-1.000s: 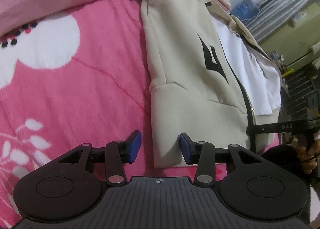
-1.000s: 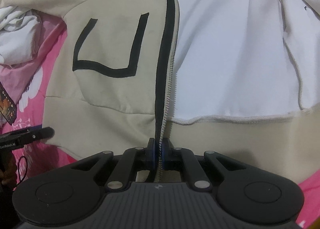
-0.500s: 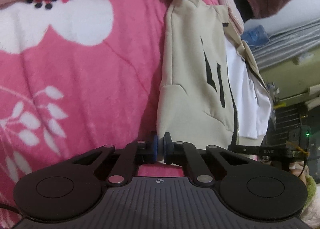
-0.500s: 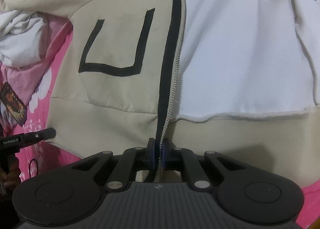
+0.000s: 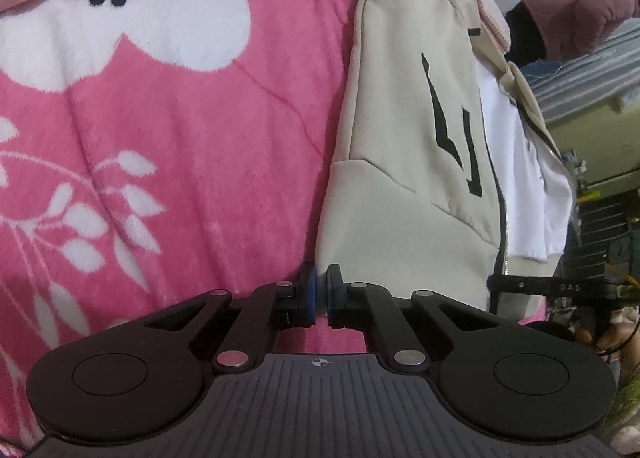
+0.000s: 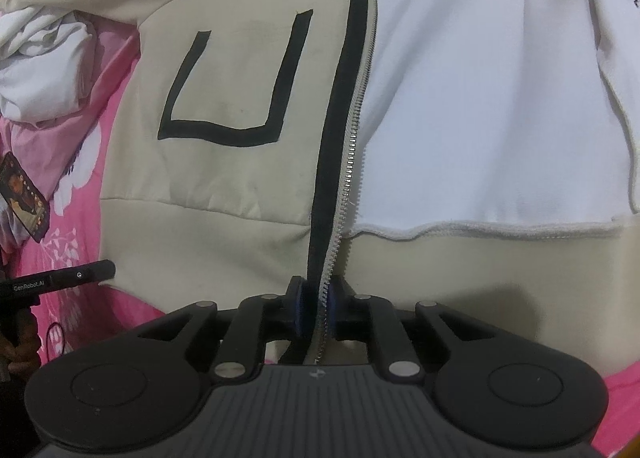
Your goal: Fold clothes
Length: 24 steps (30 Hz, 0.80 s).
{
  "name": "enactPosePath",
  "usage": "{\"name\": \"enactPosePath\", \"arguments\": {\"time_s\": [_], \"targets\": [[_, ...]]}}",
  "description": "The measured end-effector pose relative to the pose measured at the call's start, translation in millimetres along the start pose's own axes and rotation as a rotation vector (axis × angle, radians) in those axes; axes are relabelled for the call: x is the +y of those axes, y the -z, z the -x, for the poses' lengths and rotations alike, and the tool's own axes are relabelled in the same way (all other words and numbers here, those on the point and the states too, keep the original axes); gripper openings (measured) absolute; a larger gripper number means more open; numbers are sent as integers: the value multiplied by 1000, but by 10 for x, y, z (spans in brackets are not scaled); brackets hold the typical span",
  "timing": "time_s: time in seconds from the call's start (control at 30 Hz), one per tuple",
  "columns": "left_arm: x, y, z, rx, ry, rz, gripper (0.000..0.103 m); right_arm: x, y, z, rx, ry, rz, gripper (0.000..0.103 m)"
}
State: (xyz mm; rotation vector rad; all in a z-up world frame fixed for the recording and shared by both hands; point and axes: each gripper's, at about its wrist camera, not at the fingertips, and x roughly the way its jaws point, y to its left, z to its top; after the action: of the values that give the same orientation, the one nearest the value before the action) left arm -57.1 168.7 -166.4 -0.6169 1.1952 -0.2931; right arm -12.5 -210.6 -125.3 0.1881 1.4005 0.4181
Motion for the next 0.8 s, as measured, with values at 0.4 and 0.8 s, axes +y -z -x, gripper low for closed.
{"name": "enactPosePath", "arguments": {"time_s": [0.4,0.8], "targets": [[-1,42,63,17,6,23,3,-62,5,173,-99,57,-24,38],[-27,79,333,-43,-80,-93,18,0,26,389,-238,77,-13,38]]}}
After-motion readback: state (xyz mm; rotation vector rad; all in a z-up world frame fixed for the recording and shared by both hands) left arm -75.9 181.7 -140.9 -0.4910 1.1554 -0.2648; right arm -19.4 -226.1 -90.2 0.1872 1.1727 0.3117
